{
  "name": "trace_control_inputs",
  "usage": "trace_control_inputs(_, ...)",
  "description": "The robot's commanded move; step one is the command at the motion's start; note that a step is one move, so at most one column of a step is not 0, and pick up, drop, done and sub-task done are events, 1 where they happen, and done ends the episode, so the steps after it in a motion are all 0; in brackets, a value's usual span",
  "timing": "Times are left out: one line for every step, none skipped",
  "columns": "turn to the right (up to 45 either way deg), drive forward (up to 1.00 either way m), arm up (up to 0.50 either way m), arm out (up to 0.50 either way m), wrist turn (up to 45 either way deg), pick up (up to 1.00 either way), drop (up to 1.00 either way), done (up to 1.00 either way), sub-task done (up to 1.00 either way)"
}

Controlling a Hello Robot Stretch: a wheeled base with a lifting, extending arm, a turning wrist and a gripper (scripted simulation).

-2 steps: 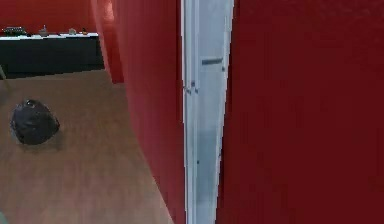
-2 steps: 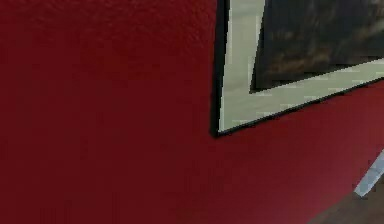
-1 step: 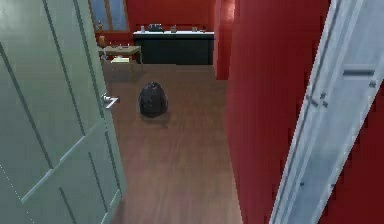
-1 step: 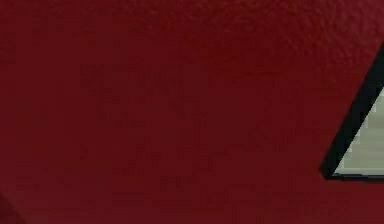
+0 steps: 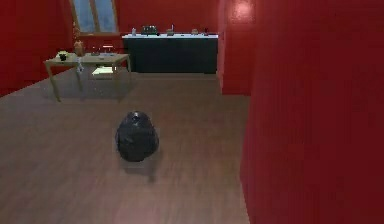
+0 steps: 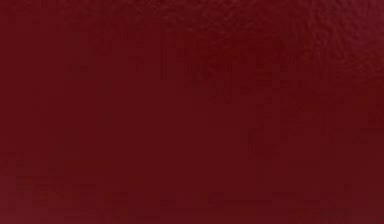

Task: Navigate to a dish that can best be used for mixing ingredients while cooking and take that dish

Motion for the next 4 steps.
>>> trace_control_inputs(0.0, 1.00, 0.00, 0.00, 0.0, 0.00, 0.00, 0.00, 0.00)
trace_control_inputs(0.0, 0.60, 0.00, 0.00, 0.0, 0.00, 0.00, 0.00, 0.00)
trace_control_inputs(0.0, 0.50, 0.00, 0.00, 0.0, 0.00, 0.00, 0.00, 0.00)
trace_control_inputs(-27.0, 0.00, 0.00, 0.00, 0.0, 0.00, 0.00, 0.00, 0.00)
